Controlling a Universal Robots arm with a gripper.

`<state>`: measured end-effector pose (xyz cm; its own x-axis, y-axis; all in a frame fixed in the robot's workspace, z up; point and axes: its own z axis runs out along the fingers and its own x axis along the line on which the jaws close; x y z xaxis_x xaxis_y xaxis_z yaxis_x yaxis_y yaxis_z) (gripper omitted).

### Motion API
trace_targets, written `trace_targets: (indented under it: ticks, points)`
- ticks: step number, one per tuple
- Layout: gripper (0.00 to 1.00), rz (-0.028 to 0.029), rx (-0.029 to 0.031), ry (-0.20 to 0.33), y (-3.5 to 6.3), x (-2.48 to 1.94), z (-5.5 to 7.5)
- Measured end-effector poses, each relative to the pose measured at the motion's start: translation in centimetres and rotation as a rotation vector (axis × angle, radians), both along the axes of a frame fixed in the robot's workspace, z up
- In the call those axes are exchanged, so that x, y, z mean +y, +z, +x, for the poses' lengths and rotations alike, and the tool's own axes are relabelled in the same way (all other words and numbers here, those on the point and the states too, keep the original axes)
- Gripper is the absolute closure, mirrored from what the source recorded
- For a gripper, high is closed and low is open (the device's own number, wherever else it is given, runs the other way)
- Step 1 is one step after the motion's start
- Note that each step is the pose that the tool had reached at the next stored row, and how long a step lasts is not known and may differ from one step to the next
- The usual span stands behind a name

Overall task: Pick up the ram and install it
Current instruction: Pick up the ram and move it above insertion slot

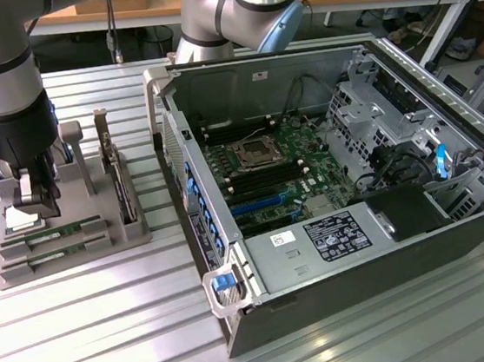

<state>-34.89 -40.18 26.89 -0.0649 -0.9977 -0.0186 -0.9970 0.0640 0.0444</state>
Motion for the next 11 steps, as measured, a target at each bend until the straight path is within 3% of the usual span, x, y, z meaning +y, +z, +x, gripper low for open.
trace_targets:
  ticks: [11]
  points:
    - [0.64, 0.0000, 0.0012, 0.001, -0.87, 0.00, 0.00]
